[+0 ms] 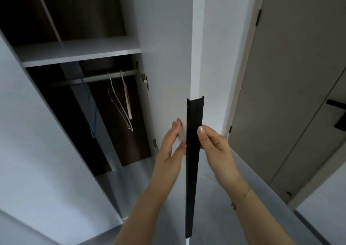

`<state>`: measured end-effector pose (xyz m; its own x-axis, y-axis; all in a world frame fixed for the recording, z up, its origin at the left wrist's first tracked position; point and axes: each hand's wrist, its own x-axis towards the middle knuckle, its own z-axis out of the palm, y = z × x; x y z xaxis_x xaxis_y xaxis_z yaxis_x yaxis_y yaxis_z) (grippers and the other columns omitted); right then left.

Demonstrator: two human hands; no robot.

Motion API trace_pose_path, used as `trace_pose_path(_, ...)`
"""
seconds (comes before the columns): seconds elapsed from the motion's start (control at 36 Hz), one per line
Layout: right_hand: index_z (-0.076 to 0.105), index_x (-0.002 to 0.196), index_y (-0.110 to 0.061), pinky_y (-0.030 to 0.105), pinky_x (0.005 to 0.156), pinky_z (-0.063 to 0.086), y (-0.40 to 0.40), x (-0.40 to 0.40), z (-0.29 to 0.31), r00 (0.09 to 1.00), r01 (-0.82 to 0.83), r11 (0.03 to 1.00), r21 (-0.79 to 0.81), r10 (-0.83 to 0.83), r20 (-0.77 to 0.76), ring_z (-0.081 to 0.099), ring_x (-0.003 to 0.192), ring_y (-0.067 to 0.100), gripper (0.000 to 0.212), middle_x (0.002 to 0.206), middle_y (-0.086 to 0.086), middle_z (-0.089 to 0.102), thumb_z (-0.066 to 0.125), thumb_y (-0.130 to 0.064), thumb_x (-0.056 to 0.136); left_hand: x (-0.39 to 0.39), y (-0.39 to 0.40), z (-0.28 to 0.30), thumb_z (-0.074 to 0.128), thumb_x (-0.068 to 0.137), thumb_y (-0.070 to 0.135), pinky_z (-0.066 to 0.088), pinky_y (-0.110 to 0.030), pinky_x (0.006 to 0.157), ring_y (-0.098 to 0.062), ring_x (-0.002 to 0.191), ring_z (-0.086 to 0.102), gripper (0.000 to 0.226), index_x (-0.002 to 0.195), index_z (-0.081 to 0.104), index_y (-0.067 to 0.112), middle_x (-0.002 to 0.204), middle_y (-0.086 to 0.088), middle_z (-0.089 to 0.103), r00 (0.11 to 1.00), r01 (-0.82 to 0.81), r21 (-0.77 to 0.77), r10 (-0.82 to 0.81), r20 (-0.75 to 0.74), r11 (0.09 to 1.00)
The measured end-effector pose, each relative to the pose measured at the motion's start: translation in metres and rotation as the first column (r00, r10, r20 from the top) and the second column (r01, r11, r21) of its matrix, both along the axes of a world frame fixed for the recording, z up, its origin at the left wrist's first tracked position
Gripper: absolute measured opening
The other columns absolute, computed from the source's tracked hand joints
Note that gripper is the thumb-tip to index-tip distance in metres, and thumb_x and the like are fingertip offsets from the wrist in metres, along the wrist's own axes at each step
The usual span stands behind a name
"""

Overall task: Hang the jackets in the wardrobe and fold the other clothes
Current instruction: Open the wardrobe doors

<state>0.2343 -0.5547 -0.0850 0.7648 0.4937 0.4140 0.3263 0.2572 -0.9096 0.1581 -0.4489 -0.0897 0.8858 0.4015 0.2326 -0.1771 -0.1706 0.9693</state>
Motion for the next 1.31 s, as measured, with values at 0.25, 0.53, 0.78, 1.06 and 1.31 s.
trace_pose_path(0.25,0.062,0.121,-0.029,0.008,0.077,0.048,-0.008,-0.035,-0.027,0.933,0.330,0.942,-0.064,-0.336,-0.126,0.061,0.103,-0.002,0.028,0.111,-0.017,0.065,0.058,-0.024,0.094,-0.023,0.022,0.010,0.047,0.099,0.028,0.033,-0.034,0.114,0.006,0.133,0.037,0.039,0.131,0.047,0.050,0.145,0.027,0.041,0.991,0.085,-0.008,-0.085,-0.099,0.996)
trace_pose_path(0.53,0.068,0.104,-0.022,0.015,0.078,0.051,0.023,-0.111,-0.042,0.885,0.461,0.887,-0.039,-0.462,-0.051,0.065,0.097,0.008,0.016,0.103,-0.013,0.068,0.059,-0.013,0.094,-0.097,0.098,-0.003,0.049,0.097,0.002,0.042,-0.007,0.092,0.006,0.120,0.052,0.043,0.131,0.052,0.028,0.131,0.017,0.056,0.999,-0.038,-0.022,0.039,0.007,0.999)
trace_pose_path(0.78,0.070,0.107,-0.019,0.022,0.089,0.052,0.133,-0.144,-0.034,0.985,0.104,0.984,-0.147,-0.122,-0.121,0.066,0.100,0.008,0.019,0.103,-0.010,0.071,0.058,-0.013,0.092,-0.177,0.198,-0.017,0.051,0.096,0.006,0.045,-0.008,0.092,0.002,0.115,0.057,0.036,0.123,0.062,0.027,0.122,0.015,0.065,0.966,-0.258,-0.017,0.258,0.031,0.966)
trace_pose_path(1.06,0.060,0.119,-0.025,0.018,0.085,0.053,0.263,-0.139,-0.048,0.962,-0.215,0.963,-0.162,0.180,-0.208,0.066,0.101,0.007,0.030,0.110,-0.009,0.070,0.058,-0.016,0.091,-0.222,0.280,-0.028,0.051,0.096,0.013,0.041,0.002,0.078,0.012,0.114,0.051,0.032,0.123,0.059,0.030,0.125,0.021,0.060,0.866,-0.499,-0.035,0.499,-0.022,0.866)
trace_pose_path(1.31,0.063,0.111,-0.035,0.009,0.087,0.047,0.413,-0.070,-0.056,0.900,-0.397,0.907,-0.142,0.354,-0.253,0.060,0.105,-0.007,0.022,0.104,-0.029,0.066,0.058,-0.023,0.093,-0.160,0.352,-0.031,0.057,0.094,0.013,0.042,0.003,0.073,0.015,0.109,0.053,0.030,0.118,0.060,0.031,0.123,0.018,0.061,0.624,-0.778,-0.069,0.781,0.028,0.625)
